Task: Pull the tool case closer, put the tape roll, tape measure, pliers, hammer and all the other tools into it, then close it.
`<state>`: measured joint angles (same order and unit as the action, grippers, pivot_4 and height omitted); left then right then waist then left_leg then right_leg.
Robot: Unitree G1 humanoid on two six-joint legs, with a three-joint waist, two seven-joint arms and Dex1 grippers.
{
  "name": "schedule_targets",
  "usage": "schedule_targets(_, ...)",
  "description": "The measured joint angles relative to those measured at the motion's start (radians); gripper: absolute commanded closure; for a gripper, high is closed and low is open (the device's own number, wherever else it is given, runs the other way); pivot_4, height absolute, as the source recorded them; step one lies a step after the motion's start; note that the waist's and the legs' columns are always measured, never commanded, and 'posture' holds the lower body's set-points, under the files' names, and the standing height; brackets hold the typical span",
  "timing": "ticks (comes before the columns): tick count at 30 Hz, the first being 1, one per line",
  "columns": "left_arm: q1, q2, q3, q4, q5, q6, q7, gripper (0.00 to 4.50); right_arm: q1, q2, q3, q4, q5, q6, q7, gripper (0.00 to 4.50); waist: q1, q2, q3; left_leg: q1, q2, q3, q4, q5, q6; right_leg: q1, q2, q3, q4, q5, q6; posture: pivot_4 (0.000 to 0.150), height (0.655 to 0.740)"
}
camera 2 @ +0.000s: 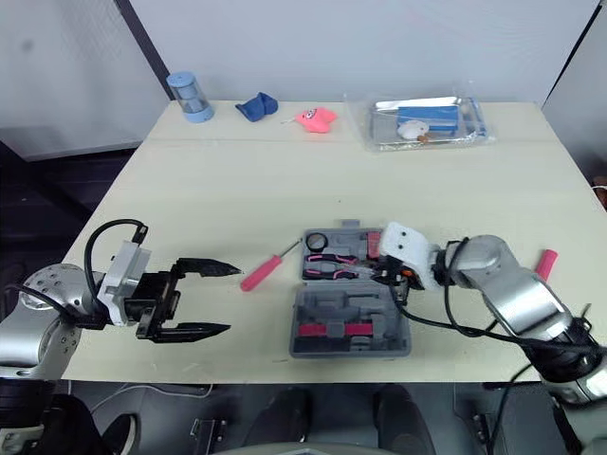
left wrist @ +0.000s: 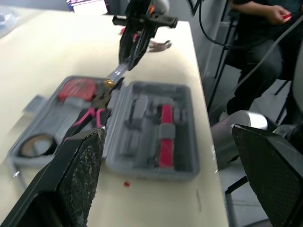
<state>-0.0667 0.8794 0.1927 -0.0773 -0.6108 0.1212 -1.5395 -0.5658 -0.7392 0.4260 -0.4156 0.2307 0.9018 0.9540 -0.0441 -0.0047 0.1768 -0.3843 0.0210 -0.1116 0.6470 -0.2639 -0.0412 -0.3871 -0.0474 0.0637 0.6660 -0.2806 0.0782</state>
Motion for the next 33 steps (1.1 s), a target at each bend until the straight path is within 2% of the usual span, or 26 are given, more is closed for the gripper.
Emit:
schedule_targets(8, 0.021, 0.014, 0.032, 0.051, 0.0, -0.008, -0.002, 0.0, -0.121, 0.073, 0.168, 0.001, -0.045, 0.16, -0.047, 4.46, 0.001, 0.0, 0.0, -0.006, 0.0, -0.001, 0.001, 0.0, 0.0, -0.006, 0.0, -0.001, 0.002, 0.0, 0.0, 0.15, 0.74)
schedule_targets(14, 0.023, 0.021, 0.039, 0.064, 0.0, -0.008, -0.003, 0.0, -0.179, 0.109, 0.26, 0.022, -0.07, 0.207, -0.067, 4.46, -0.005, 0.0, 0.0, -0.011, 0.0, 0.0, 0.003, 0.0, 0.0, -0.014, 0.0, 0.0, 0.008, 0.0, 0.0, 0.15, 0.74)
schedule_targets(21, 0.023, 0.021, 0.041, 0.069, 0.0, -0.008, -0.003, 0.0, -0.22, 0.138, 0.362, 0.087, -0.12, 0.173, -0.066, 4.46, -0.007, 0.0, 0.0, -0.012, 0.0, 0.0, 0.004, 0.0, 0.0, -0.015, 0.0, 0.0, 0.01, 0.0, 0.0, 0.15, 0.74)
schedule_targets(33, 0.024, 0.021, 0.041, 0.058, -0.001, -0.007, -0.001, 0.0, -0.229, 0.19, 0.386, 0.183, -0.176, 0.095, -0.06, 4.46, -0.027, 0.0, 0.0, -0.012, 0.0, -0.001, 0.004, 0.0, 0.0, -0.016, 0.0, 0.0, 0.012, 0.0, -0.001, 0.15, 0.74)
